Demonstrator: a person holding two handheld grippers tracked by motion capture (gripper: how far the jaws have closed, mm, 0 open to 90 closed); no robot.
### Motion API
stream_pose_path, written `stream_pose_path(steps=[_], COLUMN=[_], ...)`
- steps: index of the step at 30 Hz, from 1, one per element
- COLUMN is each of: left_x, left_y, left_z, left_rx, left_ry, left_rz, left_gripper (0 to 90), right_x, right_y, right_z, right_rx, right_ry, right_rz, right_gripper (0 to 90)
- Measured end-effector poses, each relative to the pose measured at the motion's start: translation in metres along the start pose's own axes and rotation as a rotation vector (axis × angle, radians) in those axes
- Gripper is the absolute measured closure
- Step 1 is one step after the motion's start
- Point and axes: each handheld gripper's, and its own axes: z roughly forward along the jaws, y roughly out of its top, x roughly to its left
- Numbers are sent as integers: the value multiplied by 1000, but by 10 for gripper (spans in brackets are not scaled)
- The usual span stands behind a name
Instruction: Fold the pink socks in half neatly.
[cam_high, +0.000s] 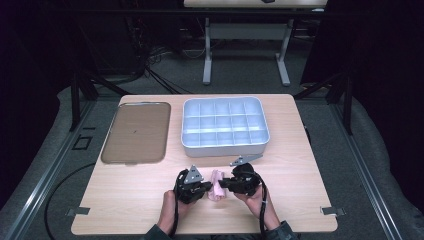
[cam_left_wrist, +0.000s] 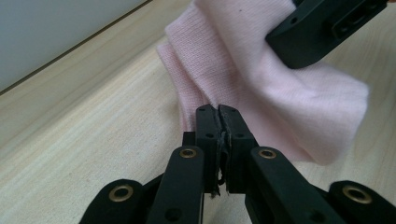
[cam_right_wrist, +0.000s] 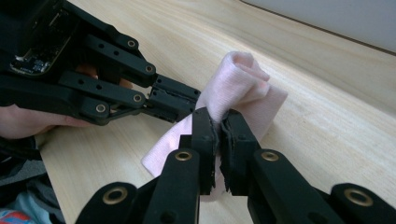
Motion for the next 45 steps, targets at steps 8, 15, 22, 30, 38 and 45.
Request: stream_pose_path(steps=[8,15,22,30,38,45], left_x=[1,2,3,3,8,-5], left_y=[0,0,-1,-2,-9,-2], left_z=[2,2,2,1,-18,-30], left_rx=[-1,1,-1,8,-36,-107], left_ry=[-11,-19,-26,-25,-11,-50], left_rz=[-6,-13,-23,-20,-67,-40], left_gripper=[876,877,877,870,796,775], right_x=[4,3,0,-1,-1,1], right_y=[5,7,6,7,7,10], right_z=[9,13,17,24,32,34], right_rx=[19,27,32,55,69,100], right_ry=[-13,-29,-29,-34,-46,-67], right_rz=[-22,-23,-12,-20,-15,-22], right_gripper=[846,845,845,844,843,842])
